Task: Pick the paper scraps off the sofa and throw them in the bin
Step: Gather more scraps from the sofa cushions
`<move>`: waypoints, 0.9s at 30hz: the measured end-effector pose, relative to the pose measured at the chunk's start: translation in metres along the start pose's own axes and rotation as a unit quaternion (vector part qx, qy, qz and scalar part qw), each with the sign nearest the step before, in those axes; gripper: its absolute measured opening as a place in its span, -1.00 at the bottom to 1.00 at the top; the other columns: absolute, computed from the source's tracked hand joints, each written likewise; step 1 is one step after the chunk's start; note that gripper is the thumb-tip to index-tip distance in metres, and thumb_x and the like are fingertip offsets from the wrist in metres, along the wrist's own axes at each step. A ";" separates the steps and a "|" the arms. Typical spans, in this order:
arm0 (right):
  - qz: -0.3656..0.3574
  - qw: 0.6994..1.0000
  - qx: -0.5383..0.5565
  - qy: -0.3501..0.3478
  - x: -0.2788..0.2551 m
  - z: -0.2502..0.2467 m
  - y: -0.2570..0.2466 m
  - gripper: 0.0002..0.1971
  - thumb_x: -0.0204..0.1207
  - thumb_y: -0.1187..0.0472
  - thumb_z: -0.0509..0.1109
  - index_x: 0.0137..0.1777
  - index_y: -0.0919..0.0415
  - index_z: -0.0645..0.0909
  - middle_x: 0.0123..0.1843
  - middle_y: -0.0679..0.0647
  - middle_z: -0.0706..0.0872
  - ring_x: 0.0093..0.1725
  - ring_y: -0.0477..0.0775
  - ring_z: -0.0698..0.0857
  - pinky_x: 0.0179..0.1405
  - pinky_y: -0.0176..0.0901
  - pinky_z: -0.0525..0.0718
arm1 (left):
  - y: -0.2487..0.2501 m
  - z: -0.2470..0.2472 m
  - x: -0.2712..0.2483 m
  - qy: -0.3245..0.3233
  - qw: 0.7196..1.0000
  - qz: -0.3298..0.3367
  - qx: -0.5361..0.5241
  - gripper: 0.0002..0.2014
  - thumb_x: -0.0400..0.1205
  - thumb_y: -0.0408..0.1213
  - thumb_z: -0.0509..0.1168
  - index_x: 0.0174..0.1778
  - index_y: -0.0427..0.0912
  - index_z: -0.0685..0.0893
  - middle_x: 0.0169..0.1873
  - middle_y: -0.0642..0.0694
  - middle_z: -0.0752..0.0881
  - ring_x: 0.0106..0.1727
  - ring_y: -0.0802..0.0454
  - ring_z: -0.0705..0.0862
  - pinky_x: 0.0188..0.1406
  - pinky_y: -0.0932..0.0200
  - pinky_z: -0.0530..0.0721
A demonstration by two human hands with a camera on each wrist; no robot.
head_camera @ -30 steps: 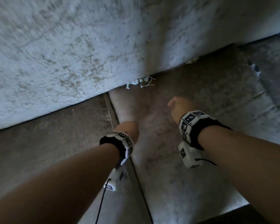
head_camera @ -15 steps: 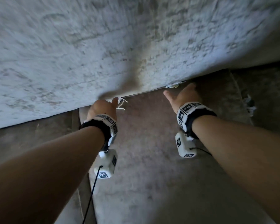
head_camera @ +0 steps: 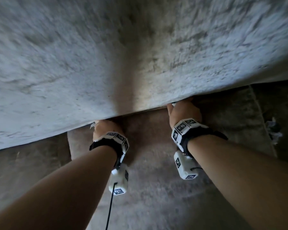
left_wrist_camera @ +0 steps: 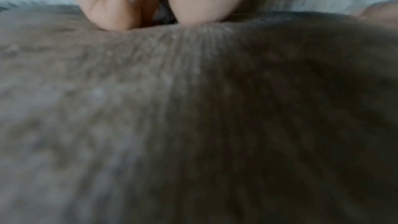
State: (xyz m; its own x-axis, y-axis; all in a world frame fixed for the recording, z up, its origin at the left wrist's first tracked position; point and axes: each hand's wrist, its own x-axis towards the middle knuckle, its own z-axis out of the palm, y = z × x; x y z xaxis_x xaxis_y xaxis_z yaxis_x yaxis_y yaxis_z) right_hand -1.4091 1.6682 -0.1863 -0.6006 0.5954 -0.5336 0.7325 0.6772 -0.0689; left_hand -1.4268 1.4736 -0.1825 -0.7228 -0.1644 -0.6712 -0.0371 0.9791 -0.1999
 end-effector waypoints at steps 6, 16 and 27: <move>-0.017 0.999 -0.037 0.029 0.004 0.003 0.002 -0.47 0.70 0.07 0.12 0.48 0.50 0.34 0.13 0.27 0.75 0.11 0.31 0.75 -0.07 0.01 0.67 | -0.005 0.003 0.011 0.011 0.999 -0.026 -0.015 -0.67 0.67 -0.24 0.25 0.30 -0.32 0.64 0.26 -0.31 0.67 0.28 -0.27 0.65 0.16 -0.08 0.62; 0.003 0.986 0.145 0.079 -0.026 -0.024 0.018 -0.64 0.70 0.08 0.08 0.20 0.30 0.60 0.21 0.31 0.71 0.24 0.37 0.67 0.11 0.07 0.62 | -0.033 -0.009 -0.010 0.074 0.989 -0.003 -0.128 -0.76 0.63 -0.13 0.30 0.08 -0.21 0.71 0.12 -0.26 0.73 0.19 -0.27 0.69 0.00 0.06 0.62; 0.048 0.993 0.108 -0.008 -0.122 -0.046 0.086 -0.50 0.74 0.03 -0.04 0.40 0.34 0.52 0.40 0.39 0.56 0.36 0.42 0.56 0.36 0.20 0.51 | -0.032 -0.019 -0.094 0.067 0.976 0.120 -0.166 -0.64 0.71 -0.17 0.14 0.20 -0.39 0.65 0.13 -0.37 0.70 0.19 -0.33 0.66 0.05 -0.02 0.58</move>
State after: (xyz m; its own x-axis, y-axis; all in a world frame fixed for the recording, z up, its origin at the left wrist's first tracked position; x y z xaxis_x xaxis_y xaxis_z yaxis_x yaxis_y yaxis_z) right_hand -1.2872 1.6737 -0.0886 -0.5214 0.6440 -0.5599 0.8383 0.5090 -0.1952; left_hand -1.3707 1.4596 -0.0997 -0.8215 0.0695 -0.5659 -0.0615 0.9760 0.2091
